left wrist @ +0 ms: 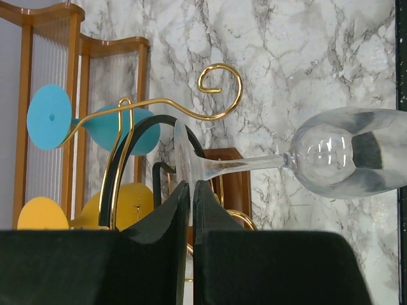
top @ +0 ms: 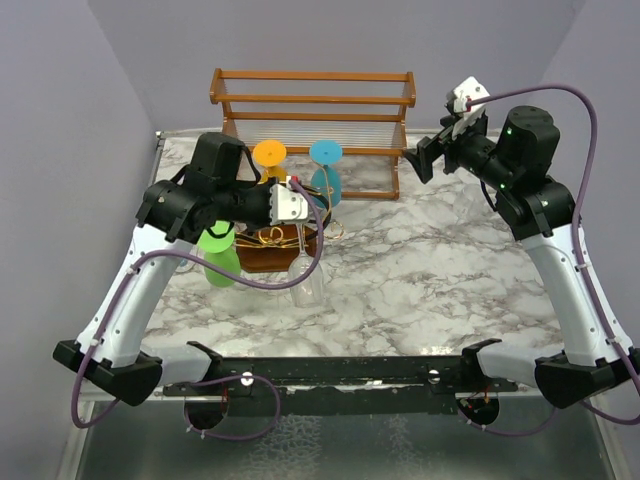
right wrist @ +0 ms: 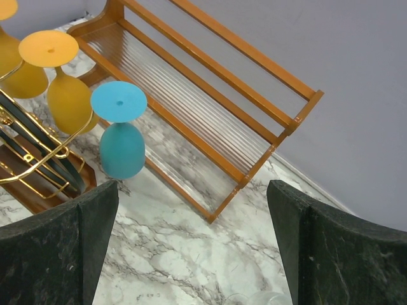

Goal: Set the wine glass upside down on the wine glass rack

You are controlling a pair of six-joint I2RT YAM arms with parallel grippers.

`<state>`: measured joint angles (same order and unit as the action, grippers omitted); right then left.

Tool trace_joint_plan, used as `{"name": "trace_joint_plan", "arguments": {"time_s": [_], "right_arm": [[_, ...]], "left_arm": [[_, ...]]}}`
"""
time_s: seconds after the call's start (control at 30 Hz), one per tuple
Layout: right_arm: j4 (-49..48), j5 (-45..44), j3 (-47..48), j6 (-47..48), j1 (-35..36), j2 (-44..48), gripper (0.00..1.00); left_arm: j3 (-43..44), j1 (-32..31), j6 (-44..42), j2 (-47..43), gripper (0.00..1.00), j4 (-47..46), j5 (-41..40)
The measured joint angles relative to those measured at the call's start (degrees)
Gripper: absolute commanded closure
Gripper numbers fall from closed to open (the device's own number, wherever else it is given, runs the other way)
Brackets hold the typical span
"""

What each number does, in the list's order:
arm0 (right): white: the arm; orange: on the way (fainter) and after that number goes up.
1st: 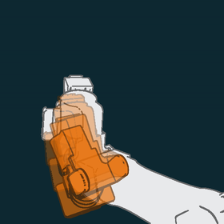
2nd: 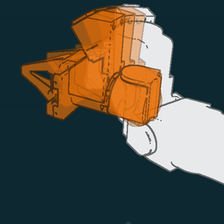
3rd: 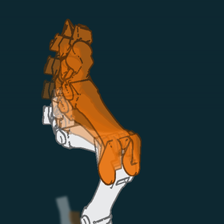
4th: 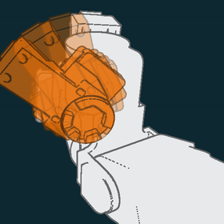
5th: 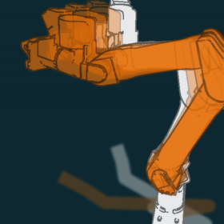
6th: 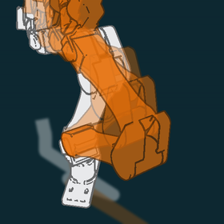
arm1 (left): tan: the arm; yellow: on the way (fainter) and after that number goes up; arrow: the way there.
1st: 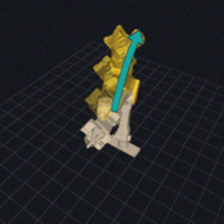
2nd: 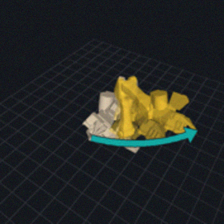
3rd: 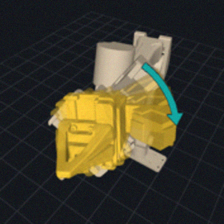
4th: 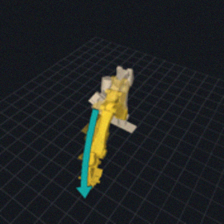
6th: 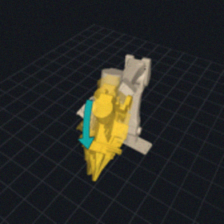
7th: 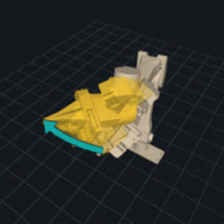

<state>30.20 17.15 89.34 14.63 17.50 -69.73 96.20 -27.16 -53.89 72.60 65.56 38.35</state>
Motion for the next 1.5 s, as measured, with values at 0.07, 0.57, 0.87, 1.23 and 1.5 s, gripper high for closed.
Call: {"name": "trace_joint_plan", "arguments": {"time_s": [0.07, 0.57, 0.87, 1.23, 1.5], "right_arm": [[-0.04, 0.57, -0.15, 0.0, 0.0, -0.02, 0.0], [-0.07, 3.17, -0.48, 0.0, 0.0, -0.02, 0.01], [-0.04, 3.54, -0.48, 0.04, 0.0, -0.02, 0.0], [-0.04, 3.76, -0.48, 0.11, 0.0, -0.02, 0.0], [-0.02, 4.13, -0.48, 0.22, 0.0, -0.02, 0.0]], "left_arm": [[-2.12, -0.74, 0.28, -0.76, 1.0, -1.99, -1.49], [-10.4, -4.26, -2.4, -5.68, 1.0, -10.25, -13.84], [-11.1, -5.38, -4.13, -5.84, 1.0, -11.17, -18.8], [-11.26, -5.6, -7.1, -6.47, 1.0, -10.8, -23.45], [-11.28, -5.6, -9.31, -6.82, 1.0, -9.84, -25.81]]}}
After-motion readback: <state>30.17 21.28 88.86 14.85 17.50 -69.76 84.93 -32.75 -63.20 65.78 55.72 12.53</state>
